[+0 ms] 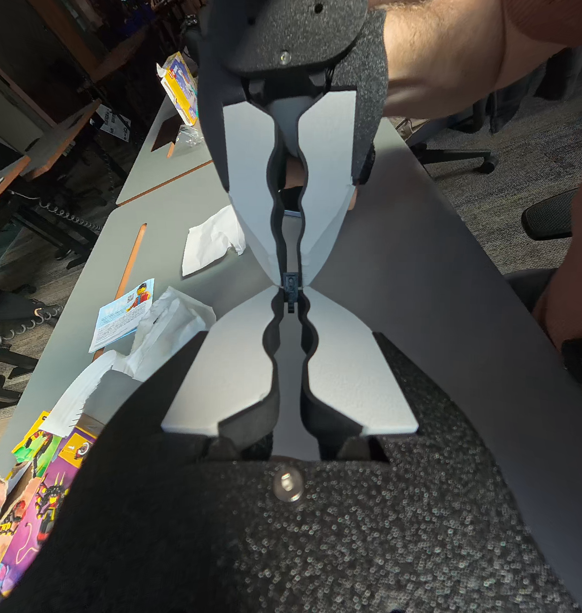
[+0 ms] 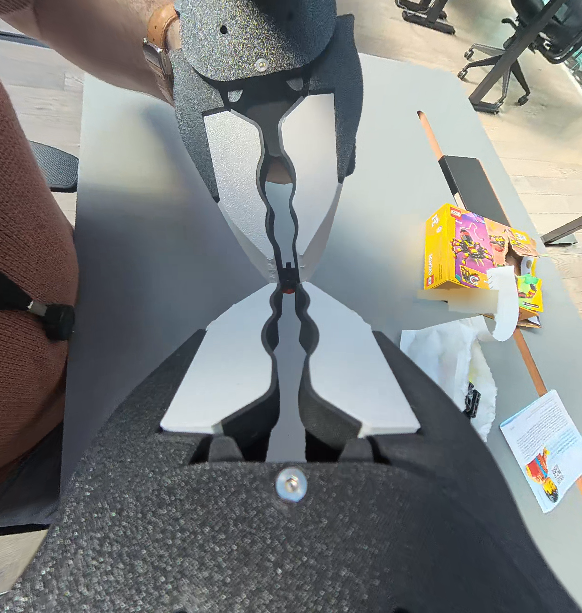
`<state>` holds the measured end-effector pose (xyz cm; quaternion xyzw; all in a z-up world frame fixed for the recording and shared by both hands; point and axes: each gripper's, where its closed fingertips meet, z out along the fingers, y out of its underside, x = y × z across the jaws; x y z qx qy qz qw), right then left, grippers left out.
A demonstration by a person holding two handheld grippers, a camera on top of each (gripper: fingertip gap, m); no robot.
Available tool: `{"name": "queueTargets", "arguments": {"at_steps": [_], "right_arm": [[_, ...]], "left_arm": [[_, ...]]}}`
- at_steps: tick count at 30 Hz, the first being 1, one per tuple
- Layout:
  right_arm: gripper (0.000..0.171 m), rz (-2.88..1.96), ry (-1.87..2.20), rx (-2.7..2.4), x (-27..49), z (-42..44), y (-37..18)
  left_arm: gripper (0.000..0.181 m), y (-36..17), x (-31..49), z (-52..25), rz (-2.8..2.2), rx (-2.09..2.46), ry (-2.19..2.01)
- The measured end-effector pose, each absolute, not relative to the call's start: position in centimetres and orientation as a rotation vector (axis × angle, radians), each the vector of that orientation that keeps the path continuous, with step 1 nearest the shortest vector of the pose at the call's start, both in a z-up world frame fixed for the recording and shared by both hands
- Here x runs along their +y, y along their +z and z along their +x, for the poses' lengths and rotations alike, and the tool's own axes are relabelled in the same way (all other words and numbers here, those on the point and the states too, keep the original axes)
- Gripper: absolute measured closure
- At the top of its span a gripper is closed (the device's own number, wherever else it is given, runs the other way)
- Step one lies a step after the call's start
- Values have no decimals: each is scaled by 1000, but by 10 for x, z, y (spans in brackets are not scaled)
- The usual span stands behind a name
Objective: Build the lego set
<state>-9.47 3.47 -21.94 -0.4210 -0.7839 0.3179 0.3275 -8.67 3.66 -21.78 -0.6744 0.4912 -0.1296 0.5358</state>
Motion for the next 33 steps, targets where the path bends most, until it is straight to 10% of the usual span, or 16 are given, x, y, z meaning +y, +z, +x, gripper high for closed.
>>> {"name": "queueTargets", "arguments": {"at_steps": [21,33], "right_arm": [[171,-934,104,-1720,86,-97,-234],[159,-1125,1334,-1212,88,-72,-186]], "left_arm": [[174,-245,45,-83,-1650,797,-630],[173,-187,58,-107,-1126,306,-1502]]}}
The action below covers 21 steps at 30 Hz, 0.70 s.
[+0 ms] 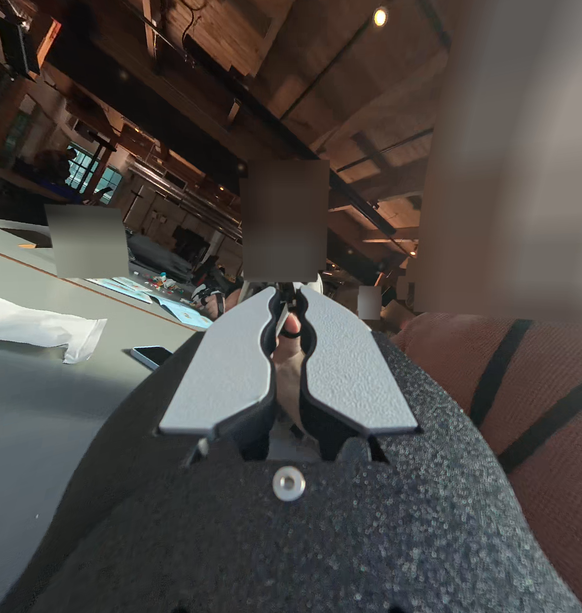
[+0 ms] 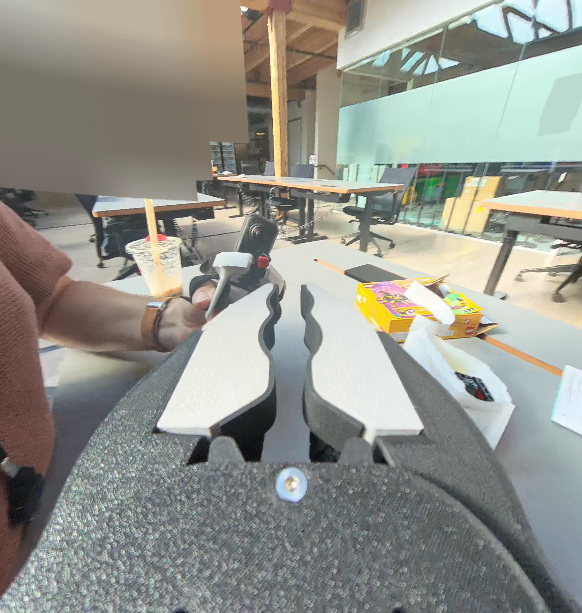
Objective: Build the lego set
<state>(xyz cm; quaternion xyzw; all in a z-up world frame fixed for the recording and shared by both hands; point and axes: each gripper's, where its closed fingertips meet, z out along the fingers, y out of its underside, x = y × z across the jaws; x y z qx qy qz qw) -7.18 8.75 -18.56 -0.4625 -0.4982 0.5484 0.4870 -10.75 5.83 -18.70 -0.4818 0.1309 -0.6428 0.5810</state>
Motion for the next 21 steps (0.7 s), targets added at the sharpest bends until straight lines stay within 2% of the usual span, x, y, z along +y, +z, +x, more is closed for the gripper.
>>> {"name": "queueTargets", "arguments": {"at_steps": [5,9,15,21], "right_arm": [[158,-1147,1091,-1244,71,-88,-189],[165,-1154,1189,-1226,61,-92,-186],[163,-1157,1482,-1187,54,-80,-177],[165,-1160,1442,-1208,52,-79,-180]], "left_arm": [[173,-184,59,-94,-1091,307,-1574],[173,-178,53,-83,-1070,378,-1565],[174,-180,47,-72,-1109,483,-1488],[174,-180,47,-70,-1125,500,-1476]]}}
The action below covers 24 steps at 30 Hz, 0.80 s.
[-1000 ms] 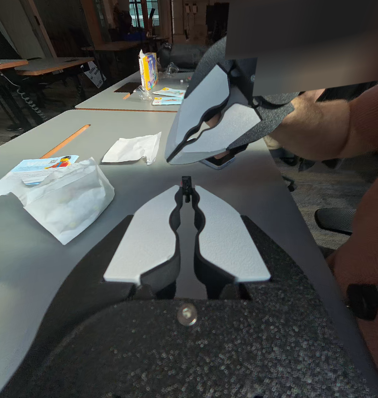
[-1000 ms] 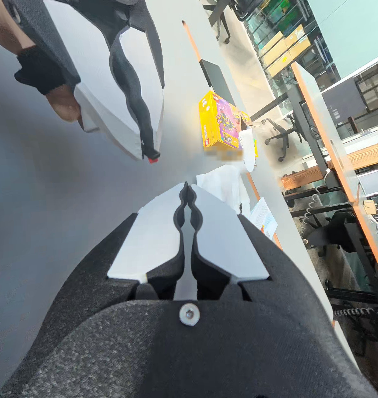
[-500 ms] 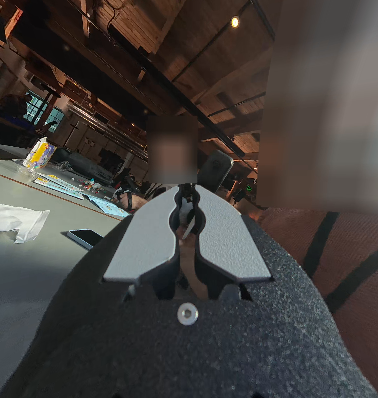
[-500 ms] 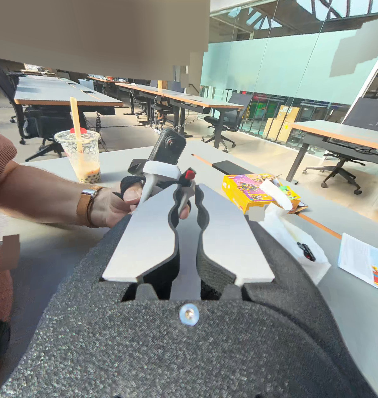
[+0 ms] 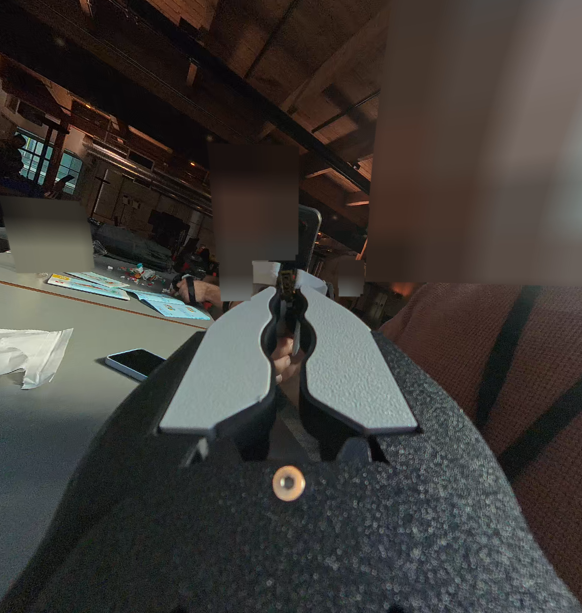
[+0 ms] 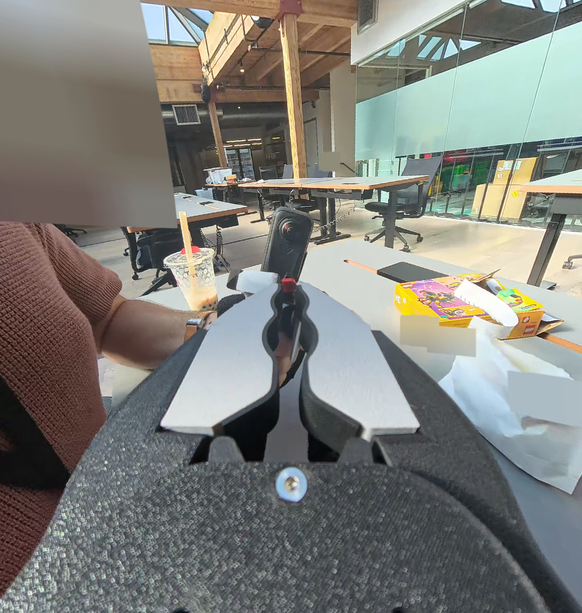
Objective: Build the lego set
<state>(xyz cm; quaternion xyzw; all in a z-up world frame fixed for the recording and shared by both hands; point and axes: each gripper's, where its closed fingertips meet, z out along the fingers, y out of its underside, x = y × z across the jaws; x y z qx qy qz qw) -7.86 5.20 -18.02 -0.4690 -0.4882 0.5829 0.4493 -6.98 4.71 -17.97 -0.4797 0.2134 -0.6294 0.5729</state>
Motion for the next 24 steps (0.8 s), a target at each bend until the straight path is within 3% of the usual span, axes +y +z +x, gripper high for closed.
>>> {"name": "queueTargets", "arguments": {"at_steps": [13,24], "right_arm": [[154,-1163,1642,-1235,43,-74,-182],[160,-1186,1609,-1234,46,-72,-186]], "left_arm": [[174,-186,44,-63,-1166,539,-1487],[174,-189,45,-61,-1200,575,-1423]]}}
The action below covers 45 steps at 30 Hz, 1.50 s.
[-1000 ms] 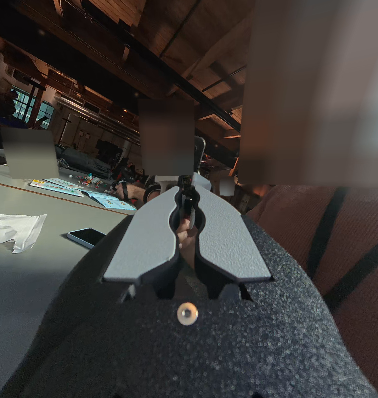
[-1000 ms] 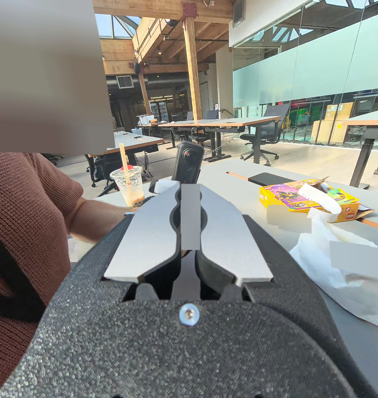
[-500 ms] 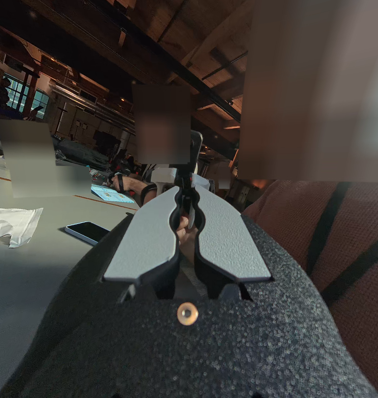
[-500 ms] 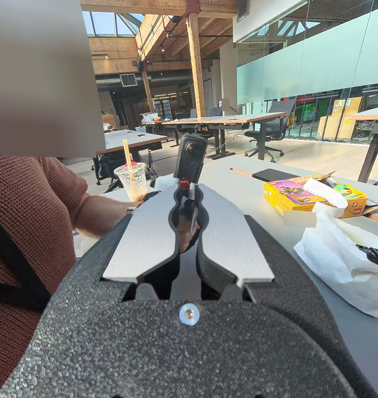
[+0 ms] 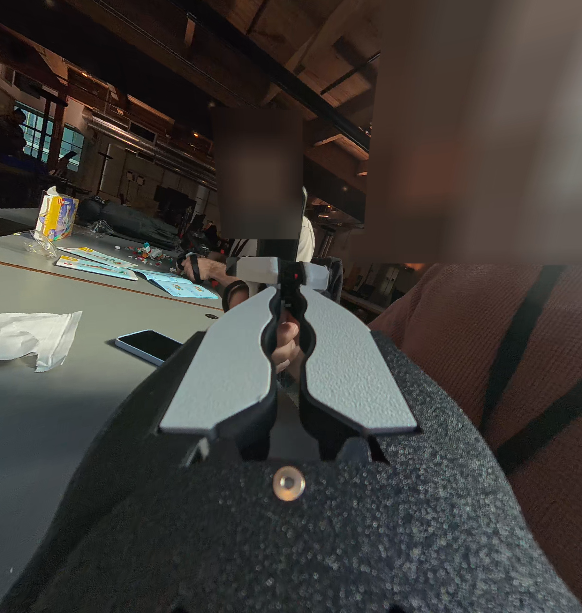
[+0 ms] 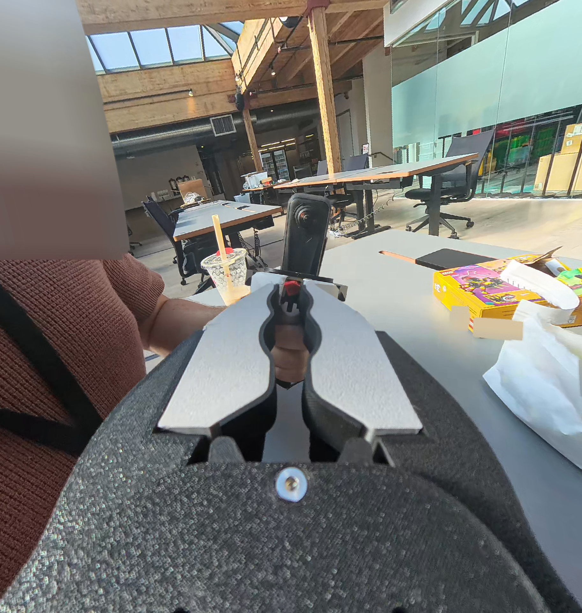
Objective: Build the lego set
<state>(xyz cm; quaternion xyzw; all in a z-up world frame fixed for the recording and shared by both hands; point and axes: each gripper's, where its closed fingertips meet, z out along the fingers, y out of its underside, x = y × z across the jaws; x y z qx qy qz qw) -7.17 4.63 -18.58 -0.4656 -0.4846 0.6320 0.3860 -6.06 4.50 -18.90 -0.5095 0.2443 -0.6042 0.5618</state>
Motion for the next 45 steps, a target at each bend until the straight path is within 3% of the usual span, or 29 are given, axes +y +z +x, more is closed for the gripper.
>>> {"name": "queueTargets", "arguments": {"at_steps": [7,14,24,38,41,45], "right_arm": [[164,-1178,1455,-1287,46,-72,-192],[156,-1147,1232,-1387,49,-70,-196],[165,-1025,1142,-1532,40,-63,-196],[170,-1113,1494,-1171,50,-51,-194],[157,-1109,1501,-1164,49,-51,-197],[153,-1082,1513,-1167,48,-50,-195]], "left_arm": [[174,-197,44,-55,-1248,599,-1382],[174,-204,43,-54,-1331,692,-1233],[174,-205,37,-45,-1391,791,-1198],[173,-198,48,-44,-1384,802,-1000],[174,-196,45,-43,-1396,801,-1052],[174,-196,40,-40,-1402,817,-1125]]}}
